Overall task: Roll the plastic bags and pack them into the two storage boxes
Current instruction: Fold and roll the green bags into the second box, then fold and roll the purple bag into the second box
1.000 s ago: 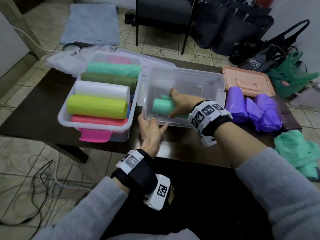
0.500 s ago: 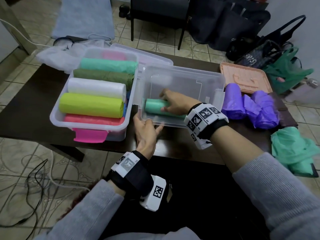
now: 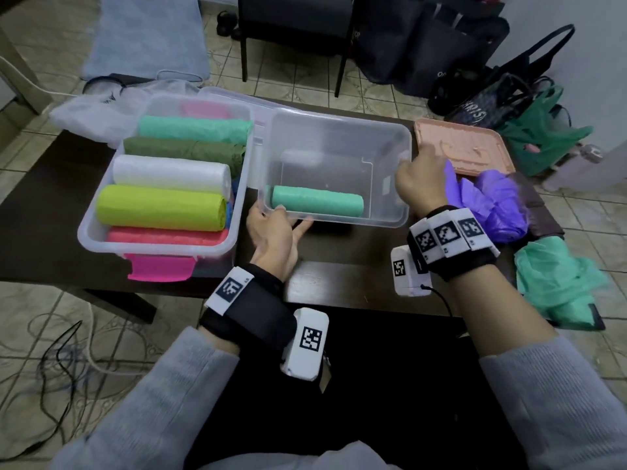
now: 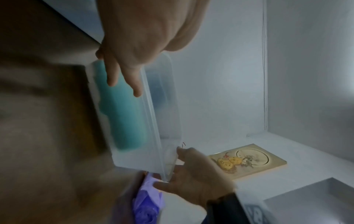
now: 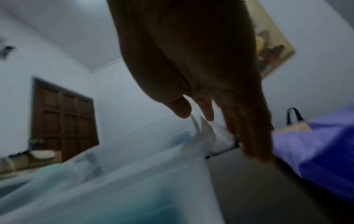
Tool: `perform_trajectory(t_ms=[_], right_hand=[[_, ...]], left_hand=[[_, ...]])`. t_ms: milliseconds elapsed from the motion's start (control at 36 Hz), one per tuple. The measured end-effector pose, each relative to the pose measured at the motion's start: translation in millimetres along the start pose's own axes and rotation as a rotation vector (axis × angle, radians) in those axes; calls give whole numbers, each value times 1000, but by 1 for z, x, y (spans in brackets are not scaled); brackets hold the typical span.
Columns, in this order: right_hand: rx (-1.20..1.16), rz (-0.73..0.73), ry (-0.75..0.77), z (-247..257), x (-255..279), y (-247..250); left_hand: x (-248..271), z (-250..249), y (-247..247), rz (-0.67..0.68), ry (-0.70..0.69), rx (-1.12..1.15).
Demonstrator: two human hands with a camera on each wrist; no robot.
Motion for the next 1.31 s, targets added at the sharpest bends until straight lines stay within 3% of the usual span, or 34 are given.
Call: perform_trajectory(t_ms=[83, 194, 778, 1028, 1083, 1167, 1222, 1305], right_hand=[[-135, 192, -49, -10, -1, -15], [-272, 253, -35, -10, 0, -14], [-451, 377, -106, -21, -8, -30], [-483, 383, -94, -24, -7, -33], [-472, 379, -91, -27, -9, -33], [-322, 244, -70, -38, -23, -17], [-213, 138, -52, -49, -35, -2], [2, 98, -84, -70, -46, 10]], left_hand=[[1, -6, -6, -27, 8, 2], [0, -12, -12, -52, -4, 12], [-12, -6, -13, 14, 45, -179], [19, 12, -14, -126, -22, -179], [31, 29, -23, -31, 12, -263], [51, 57, -49, 268, 98, -493], [61, 67, -68, 505, 42, -729], [76, 81, -94, 949, -155, -1160]])
Point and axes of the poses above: each hand's wrist, its own x-axis away from the middle knuckle, its own y-axis out of the back of the hand, z = x × y, the point moved 7 cm from there along -x, towards the middle knuckle, and after that the axes turned 9 degrees about -y, right-handed, at the moved point
